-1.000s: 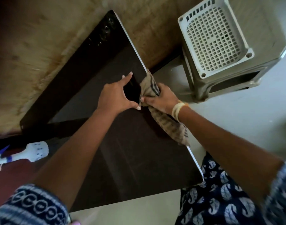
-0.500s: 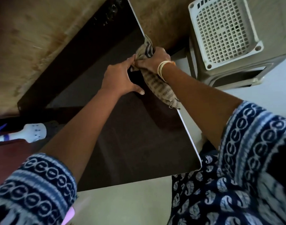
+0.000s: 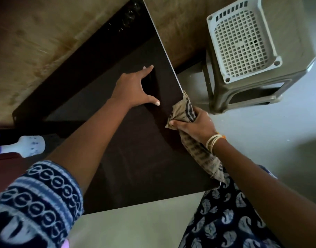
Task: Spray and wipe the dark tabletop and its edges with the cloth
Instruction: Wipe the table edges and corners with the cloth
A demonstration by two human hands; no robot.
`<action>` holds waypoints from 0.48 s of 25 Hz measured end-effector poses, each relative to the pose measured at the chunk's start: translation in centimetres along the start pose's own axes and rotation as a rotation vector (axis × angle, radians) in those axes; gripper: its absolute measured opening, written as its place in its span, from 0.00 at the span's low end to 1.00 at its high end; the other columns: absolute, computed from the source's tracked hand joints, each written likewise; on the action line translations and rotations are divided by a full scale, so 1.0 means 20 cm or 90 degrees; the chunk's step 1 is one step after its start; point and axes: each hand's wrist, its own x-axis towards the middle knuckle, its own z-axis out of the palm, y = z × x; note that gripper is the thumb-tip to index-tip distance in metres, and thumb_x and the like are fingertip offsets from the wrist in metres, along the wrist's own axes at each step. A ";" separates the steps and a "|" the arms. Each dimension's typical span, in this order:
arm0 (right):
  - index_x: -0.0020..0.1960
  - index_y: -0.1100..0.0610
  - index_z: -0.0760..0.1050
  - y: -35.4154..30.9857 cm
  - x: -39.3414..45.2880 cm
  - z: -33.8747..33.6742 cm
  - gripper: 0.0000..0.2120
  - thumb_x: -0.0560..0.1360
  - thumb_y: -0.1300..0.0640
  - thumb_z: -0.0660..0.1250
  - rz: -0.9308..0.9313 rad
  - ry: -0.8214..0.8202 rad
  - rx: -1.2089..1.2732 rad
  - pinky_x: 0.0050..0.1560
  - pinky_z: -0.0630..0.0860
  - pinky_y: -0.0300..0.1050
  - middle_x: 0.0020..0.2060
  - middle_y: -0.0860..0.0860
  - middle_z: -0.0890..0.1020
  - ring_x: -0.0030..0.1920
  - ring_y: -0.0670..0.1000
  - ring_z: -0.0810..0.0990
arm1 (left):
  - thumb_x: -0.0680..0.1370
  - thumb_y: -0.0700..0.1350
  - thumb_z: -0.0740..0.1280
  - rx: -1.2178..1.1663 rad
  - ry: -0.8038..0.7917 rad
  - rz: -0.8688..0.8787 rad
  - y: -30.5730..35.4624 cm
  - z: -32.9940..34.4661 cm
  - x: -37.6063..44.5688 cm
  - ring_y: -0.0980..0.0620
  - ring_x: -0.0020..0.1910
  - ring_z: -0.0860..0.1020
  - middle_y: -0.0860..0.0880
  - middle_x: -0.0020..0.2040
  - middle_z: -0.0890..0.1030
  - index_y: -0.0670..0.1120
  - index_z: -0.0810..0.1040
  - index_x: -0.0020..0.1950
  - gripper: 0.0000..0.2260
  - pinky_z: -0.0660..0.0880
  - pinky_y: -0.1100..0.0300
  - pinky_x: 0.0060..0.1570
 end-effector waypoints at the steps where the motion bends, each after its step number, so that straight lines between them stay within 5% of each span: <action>1: 0.58 0.50 0.78 -0.03 0.03 0.00 0.28 0.61 0.43 0.80 -0.005 0.000 0.001 0.55 0.78 0.43 0.49 0.44 0.84 0.49 0.44 0.82 | 0.55 0.68 0.76 -0.002 0.002 0.011 -0.01 -0.02 0.00 0.47 0.71 0.71 0.52 0.74 0.69 0.59 0.61 0.76 0.52 0.67 0.46 0.70; 6: 0.57 0.49 0.79 -0.32 0.36 0.03 0.29 0.60 0.40 0.79 -0.027 -0.011 -0.004 0.54 0.76 0.41 0.50 0.46 0.83 0.53 0.47 0.81 | 0.62 0.59 0.79 -0.028 0.047 0.034 -0.10 -0.11 0.09 0.53 0.69 0.72 0.51 0.71 0.73 0.55 0.69 0.73 0.41 0.69 0.53 0.69; 12: 0.61 0.53 0.77 -0.65 0.78 0.08 0.41 0.53 0.36 0.81 -0.005 -0.029 -0.016 0.50 0.73 0.40 0.55 0.49 0.82 0.56 0.50 0.80 | 0.62 0.57 0.80 -0.063 -0.033 -0.130 -0.22 -0.25 0.42 0.45 0.79 0.50 0.46 0.81 0.46 0.52 0.48 0.80 0.56 0.54 0.49 0.75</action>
